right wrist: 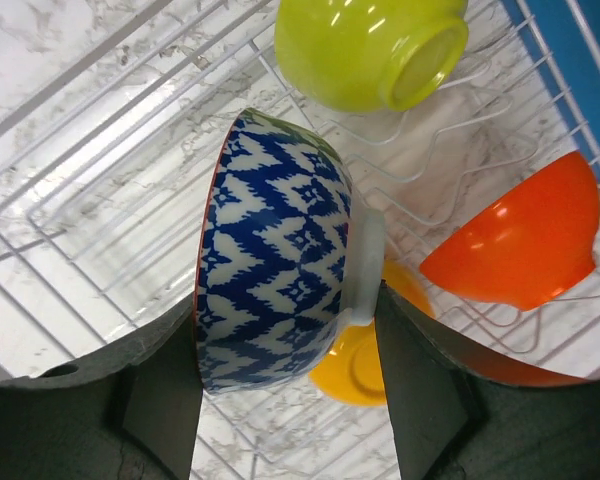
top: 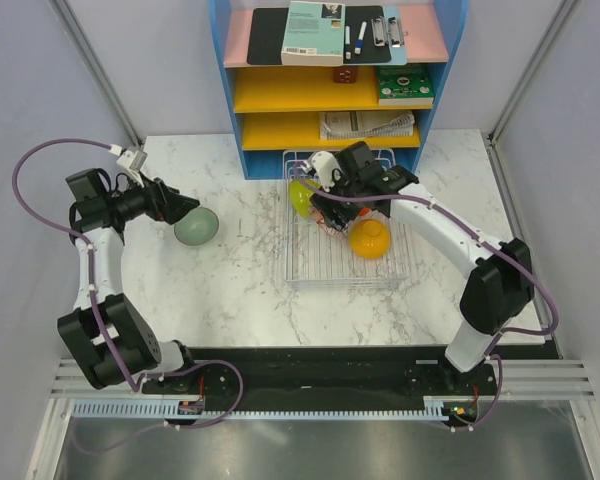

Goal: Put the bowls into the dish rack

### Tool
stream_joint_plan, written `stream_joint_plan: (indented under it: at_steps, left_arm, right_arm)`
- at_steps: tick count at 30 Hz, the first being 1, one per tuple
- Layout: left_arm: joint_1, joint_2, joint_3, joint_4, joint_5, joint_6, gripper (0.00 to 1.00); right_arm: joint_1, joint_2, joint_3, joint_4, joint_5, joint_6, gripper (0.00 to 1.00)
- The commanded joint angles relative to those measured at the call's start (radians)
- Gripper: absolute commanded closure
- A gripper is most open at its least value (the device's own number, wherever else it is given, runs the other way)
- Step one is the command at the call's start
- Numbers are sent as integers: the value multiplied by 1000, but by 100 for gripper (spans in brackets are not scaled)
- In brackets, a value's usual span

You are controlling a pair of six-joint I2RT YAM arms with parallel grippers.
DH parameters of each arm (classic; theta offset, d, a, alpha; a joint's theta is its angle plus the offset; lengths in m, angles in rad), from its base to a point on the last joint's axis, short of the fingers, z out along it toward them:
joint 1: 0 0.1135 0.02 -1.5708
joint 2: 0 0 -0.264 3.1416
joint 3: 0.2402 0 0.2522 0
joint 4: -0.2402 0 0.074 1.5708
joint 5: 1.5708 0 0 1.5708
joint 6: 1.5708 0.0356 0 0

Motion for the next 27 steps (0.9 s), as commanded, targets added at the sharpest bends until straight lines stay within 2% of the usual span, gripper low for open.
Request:
stream_joint_plan:
  at_steps: [1,3,15,20,27]
  left_arm:
    - [4,-55,-25,25,41,-16,0]
    - [4,-61,-31,31,38,-16,0]
    - [4,-90,-62,66,34,-30,0]
    - [4,-92,-67,73,34,-33,0]
    - [4,-101,-73,80,35,-35,0]
  right_arm:
    - [76,8,48,30,247,-142,100]
    - [112,33,46,40,323,-176,100]
    - [201,156,60,93,497,-326,100]
    - [257,177,-6,178,615,-378,100]
    - [310,217,-78,257,695,-423,100]
